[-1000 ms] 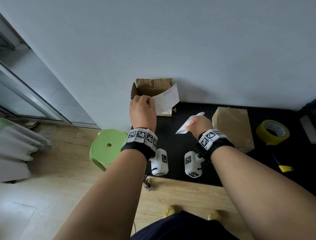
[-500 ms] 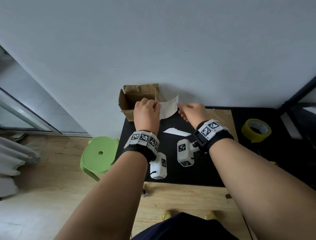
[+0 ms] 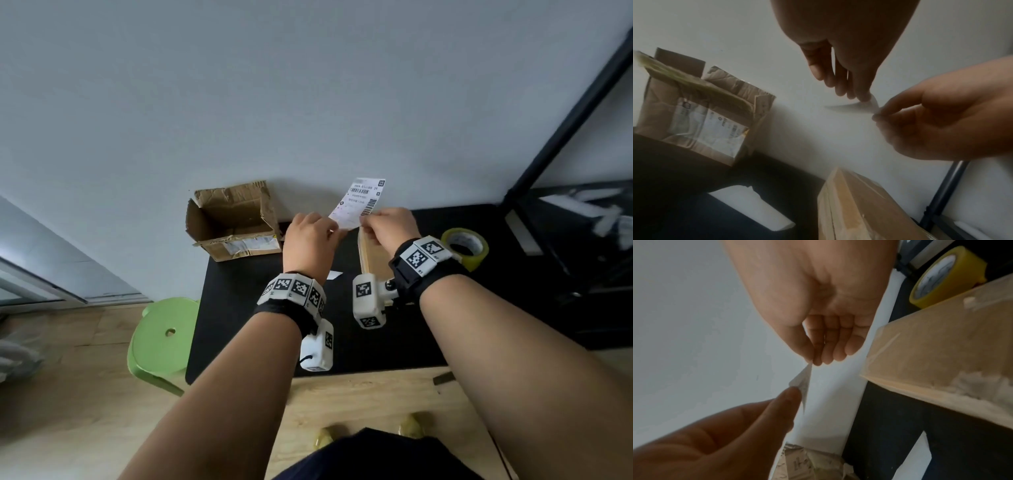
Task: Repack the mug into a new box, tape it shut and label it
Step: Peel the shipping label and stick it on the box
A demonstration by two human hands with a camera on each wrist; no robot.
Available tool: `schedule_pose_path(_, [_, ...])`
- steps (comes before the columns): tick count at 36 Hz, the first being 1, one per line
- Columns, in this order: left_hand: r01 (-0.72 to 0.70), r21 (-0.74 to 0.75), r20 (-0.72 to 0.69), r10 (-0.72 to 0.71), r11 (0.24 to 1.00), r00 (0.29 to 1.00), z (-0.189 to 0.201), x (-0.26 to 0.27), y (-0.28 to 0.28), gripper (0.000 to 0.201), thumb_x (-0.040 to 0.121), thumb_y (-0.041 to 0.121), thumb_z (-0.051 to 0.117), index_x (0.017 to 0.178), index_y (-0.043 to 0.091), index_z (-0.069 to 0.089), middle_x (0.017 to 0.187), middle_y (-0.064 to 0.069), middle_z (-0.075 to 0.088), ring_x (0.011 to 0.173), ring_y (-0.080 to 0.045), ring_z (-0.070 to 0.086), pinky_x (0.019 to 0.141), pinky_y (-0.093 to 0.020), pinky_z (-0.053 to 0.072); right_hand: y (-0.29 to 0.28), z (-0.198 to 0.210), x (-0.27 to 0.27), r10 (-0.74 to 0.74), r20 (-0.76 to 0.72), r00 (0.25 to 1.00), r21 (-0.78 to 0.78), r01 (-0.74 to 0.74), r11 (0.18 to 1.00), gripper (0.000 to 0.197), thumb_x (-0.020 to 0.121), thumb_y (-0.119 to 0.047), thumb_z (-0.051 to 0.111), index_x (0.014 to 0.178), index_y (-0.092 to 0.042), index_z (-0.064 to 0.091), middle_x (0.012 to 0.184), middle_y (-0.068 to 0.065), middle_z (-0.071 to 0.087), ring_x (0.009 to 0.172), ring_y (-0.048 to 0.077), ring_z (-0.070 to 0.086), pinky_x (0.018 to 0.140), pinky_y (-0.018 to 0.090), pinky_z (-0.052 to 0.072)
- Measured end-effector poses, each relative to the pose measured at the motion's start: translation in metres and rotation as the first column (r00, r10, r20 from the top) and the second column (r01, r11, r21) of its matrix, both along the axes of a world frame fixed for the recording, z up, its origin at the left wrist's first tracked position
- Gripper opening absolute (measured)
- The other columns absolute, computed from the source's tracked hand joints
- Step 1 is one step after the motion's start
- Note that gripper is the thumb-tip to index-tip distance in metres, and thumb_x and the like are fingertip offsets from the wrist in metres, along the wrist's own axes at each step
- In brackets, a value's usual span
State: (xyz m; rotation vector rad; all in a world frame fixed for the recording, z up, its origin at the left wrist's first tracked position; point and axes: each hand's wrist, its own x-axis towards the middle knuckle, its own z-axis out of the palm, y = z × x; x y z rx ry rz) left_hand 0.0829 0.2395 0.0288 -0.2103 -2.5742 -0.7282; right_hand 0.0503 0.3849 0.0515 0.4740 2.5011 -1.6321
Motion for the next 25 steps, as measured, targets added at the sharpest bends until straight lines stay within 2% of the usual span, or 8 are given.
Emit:
schedule_pose_path(2, [0.023, 0.013, 0.046, -0.024, 1.0, 0.999, 0.001, -0.002, 0.009, 0.025, 0.082, 0.034, 0.072, 0.077, 0.009, 0.071, 0.076, -0.005, 0.064, 0.077, -0.026, 0.053, 0.069, -0.035, 0.044, 0.013, -0.003, -0.003, 0.001, -0.022, 1.0, 0.055, 0.0, 0.998, 0.019, 0.083, -0.019, 0.066, 0.066, -0.011, 0.069, 0.073, 0.01, 0.071, 0.071, 0.027, 0.066, 0.078, 0.044, 0.055])
schedule_pose_path(6, [-0.018, 0.076, 0.141, 0.007, 0.997, 0.99, 0.0, -0.007, 0.027, 0.031, 0.09, 0.038, 0.062, 0.087, 0.008, 0.072, 0.086, -0.006, 0.064, 0.088, -0.024, 0.051, 0.076, -0.031, 0.038, 0.04, -0.002, -0.006, -0.005, -0.034, 0.999, 0.072, 0.008, 0.997, 0.018, 0.088, -0.013, 0.061, 0.071, -0.017, 0.066, 0.085, 0.007, 0.072, 0.079, 0.023, 0.067, 0.081, 0.044, 0.058])
schedule_pose_path(12, [-0.183, 0.21, 0.39, 0.089, 0.96, 0.916, -0.002, -0.027, 0.056, 0.032, 0.095, 0.034, 0.051, 0.104, 0.01, 0.069, 0.105, -0.008, 0.062, 0.105, -0.025, 0.053, 0.089, -0.03, 0.04, 0.073, -0.004, -0.01, 0.039, -0.007, 0.999, 0.075, -0.039, 0.996, 0.01, 0.081, -0.004, 0.061, 0.084, 0.0, 0.069, 0.085, 0.011, 0.072, 0.084, 0.031, 0.07, 0.079, 0.046, 0.058])
schedule_pose_path(14, [-0.194, 0.223, 0.464, 0.072, 0.955, 0.883, -0.002, -0.034, 0.067, 0.032, 0.094, 0.037, 0.052, 0.105, 0.012, 0.069, 0.107, -0.006, 0.063, 0.105, -0.023, 0.055, 0.084, -0.026, 0.039, 0.082, -0.005, -0.013, 0.068, 0.007, 0.998, 0.065, -0.068, 0.996, 0.013, 0.083, -0.004, 0.06, 0.091, 0.0, 0.069, 0.095, 0.009, 0.072, 0.085, 0.027, 0.07, 0.072, 0.038, 0.058])
schedule_pose_path(16, [-0.205, 0.257, 0.542, 0.035, 0.944, 0.84, -0.001, -0.038, 0.079, 0.033, 0.095, 0.04, 0.051, 0.104, 0.014, 0.068, 0.098, -0.001, 0.065, 0.093, -0.017, 0.058, 0.071, -0.023, 0.039, 0.092, -0.007, -0.016, 0.094, 0.008, 0.996, 0.053, -0.094, 0.994, 0.009, 0.086, -0.003, 0.059, 0.09, -0.004, 0.067, 0.101, 0.004, 0.069, 0.083, 0.019, 0.068, 0.064, 0.027, 0.057])
schedule_pose_path(18, [-0.244, 0.31, 0.604, 0.008, 0.919, 0.797, -0.001, -0.04, 0.09, 0.03, 0.096, 0.039, 0.051, 0.103, 0.014, 0.067, 0.086, 0.005, 0.062, 0.079, -0.012, 0.056, 0.061, -0.023, 0.037, 0.102, -0.008, -0.019, 0.12, 0.008, 0.993, 0.045, -0.12, 0.992, 0.006, 0.087, -0.003, 0.058, 0.088, -0.005, 0.064, 0.103, 0.002, 0.069, 0.08, 0.014, 0.068, 0.064, 0.025, 0.058])
schedule_pose_path(22, [-0.309, 0.372, 0.601, 0.026, 0.875, 0.799, -0.008, -0.042, 0.102, 0.018, 0.093, 0.033, 0.059, 0.091, 0.016, 0.065, 0.074, 0.011, 0.059, 0.07, -0.007, 0.053, 0.054, -0.019, 0.035, 0.118, -0.012, -0.027, 0.167, 0.024, 0.986, -0.005, -0.167, 0.986, 0.012, 0.087, -0.002, 0.059, 0.078, -0.01, 0.059, 0.102, 0.004, 0.071, 0.083, 0.017, 0.07, 0.065, 0.026, 0.058])
schedule_pose_path(25, [-0.335, 0.386, 0.597, 0.044, 0.859, 0.801, -0.011, -0.041, 0.109, 0.016, 0.092, 0.03, 0.061, 0.085, 0.016, 0.065, 0.072, 0.011, 0.06, 0.067, -0.004, 0.054, 0.053, -0.019, 0.037, 0.125, -0.017, -0.029, 0.195, 0.031, 0.98, 0.002, -0.195, 0.981, 0.01, 0.087, -0.004, 0.063, 0.08, -0.009, 0.06, 0.1, 0.009, 0.073, 0.073, 0.014, 0.069, 0.057, 0.021, 0.053])
